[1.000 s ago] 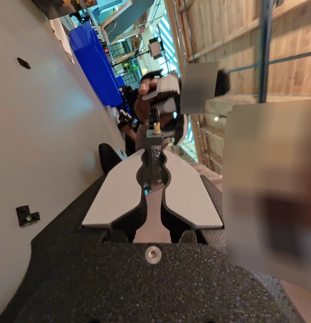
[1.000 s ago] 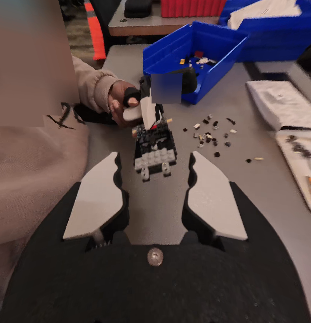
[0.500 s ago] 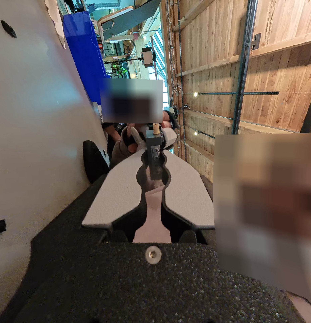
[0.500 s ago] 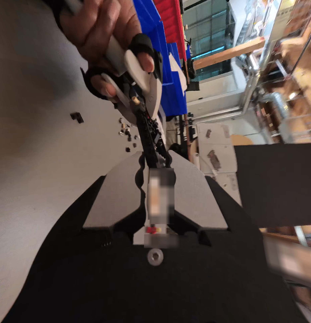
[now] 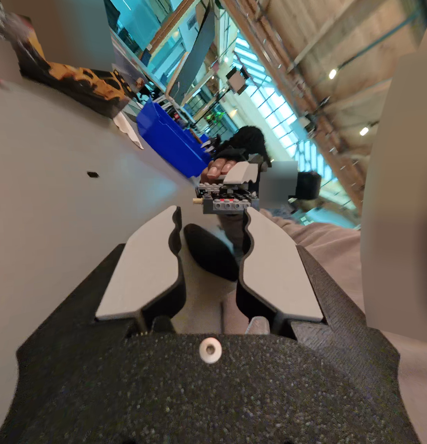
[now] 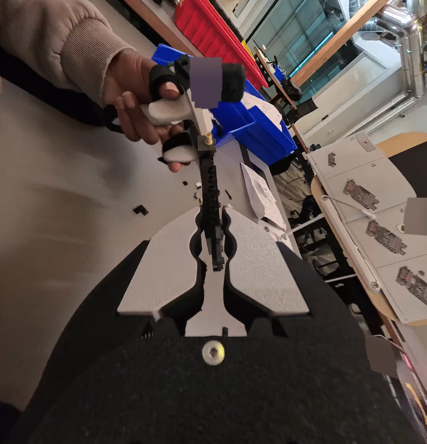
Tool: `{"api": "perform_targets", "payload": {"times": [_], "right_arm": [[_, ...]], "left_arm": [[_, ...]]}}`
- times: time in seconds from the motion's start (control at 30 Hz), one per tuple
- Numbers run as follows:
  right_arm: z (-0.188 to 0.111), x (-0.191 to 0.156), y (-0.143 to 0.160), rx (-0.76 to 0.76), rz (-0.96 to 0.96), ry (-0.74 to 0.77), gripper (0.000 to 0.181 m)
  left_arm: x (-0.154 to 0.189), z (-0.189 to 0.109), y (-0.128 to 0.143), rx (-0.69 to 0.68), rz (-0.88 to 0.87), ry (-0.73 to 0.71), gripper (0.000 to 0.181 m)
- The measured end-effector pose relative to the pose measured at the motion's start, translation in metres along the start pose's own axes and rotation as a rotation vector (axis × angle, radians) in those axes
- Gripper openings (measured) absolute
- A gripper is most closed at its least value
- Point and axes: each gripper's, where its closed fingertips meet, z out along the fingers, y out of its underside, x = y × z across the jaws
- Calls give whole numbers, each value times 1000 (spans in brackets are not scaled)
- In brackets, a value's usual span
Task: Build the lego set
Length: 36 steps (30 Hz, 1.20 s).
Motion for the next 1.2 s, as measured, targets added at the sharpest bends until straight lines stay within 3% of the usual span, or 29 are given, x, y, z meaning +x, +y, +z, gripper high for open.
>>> {"api": "perform_targets", "payload": {"times": [0.3,0.37,0.5,0.67,0.77,1.03,1.2], "right_arm": [[1,-15,2,24,19,-84,14],[1,-19,1,29,7,-103,14],[1,-23,4,14,-71,-116,14],[3,-29,7,-6,-177,-116,13],[4,-31,7,-8,-212,-119,13],[8,-26,16,-28,-293,-57,14],[8,-17,34,-79,-201,-8,28]], "left_arm": [[-6,7,22,-213,645,-260,44],[-7,8,31,-270,718,-267,47],[4,11,40,-274,419,-101,60],[1,12,44,-271,264,-67,69],[0,14,49,-283,194,-46,66],[-9,14,45,-263,298,-129,60],[-21,12,36,-209,412,-227,60]]}}
